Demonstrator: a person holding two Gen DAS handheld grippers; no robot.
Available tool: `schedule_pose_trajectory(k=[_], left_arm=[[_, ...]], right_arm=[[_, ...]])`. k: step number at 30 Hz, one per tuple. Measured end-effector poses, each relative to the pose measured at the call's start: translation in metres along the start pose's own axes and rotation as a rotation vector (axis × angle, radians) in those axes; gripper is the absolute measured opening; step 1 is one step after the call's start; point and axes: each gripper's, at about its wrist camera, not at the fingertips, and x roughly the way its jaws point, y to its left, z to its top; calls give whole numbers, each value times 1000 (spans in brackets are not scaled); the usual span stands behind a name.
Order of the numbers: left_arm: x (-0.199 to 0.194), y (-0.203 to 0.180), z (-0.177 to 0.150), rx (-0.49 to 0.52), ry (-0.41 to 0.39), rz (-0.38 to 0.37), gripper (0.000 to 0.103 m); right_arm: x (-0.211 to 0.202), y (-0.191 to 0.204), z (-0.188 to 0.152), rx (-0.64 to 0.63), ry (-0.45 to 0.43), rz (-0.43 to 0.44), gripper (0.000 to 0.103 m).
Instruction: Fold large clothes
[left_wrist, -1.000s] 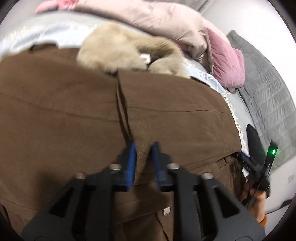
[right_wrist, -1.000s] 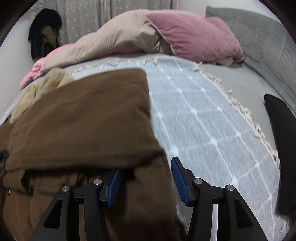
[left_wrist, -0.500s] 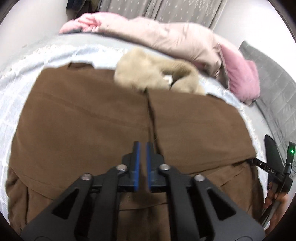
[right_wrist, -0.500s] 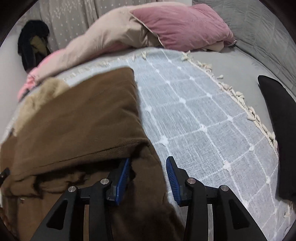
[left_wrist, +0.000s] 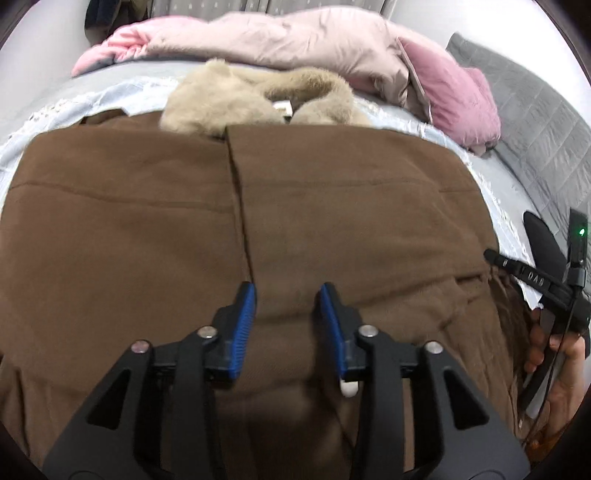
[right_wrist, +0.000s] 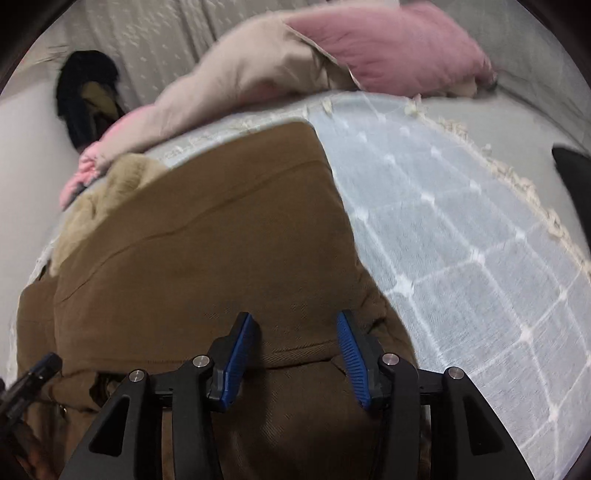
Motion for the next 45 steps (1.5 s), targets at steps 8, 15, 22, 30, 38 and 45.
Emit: schedule_pose_trajectory(k=[8, 15, 22, 30, 38, 45], left_arm=[[-86, 4, -20, 66, -48, 91, 71], [-157, 17, -53, 34, -52, 154, 84], [-185, 25, -97, -29, -3, 109, 86], [-199, 42, -146, -89, 66, 113, 86], [-202, 67, -180, -229, 132, 45, 87], [-206, 80, -203, -270, 139, 42, 87]], right_arm=[[-82, 8, -10, 50, 5, 48, 64], [-149, 8, -40, 48, -29, 29, 71], [-185, -11, -77, 76, -23, -8, 74], [-198, -21, -116, -28, 24, -101, 74], [-198, -34, -135, -37, 32, -98, 74], [-198, -59, -145, -22, 55, -140, 74]])
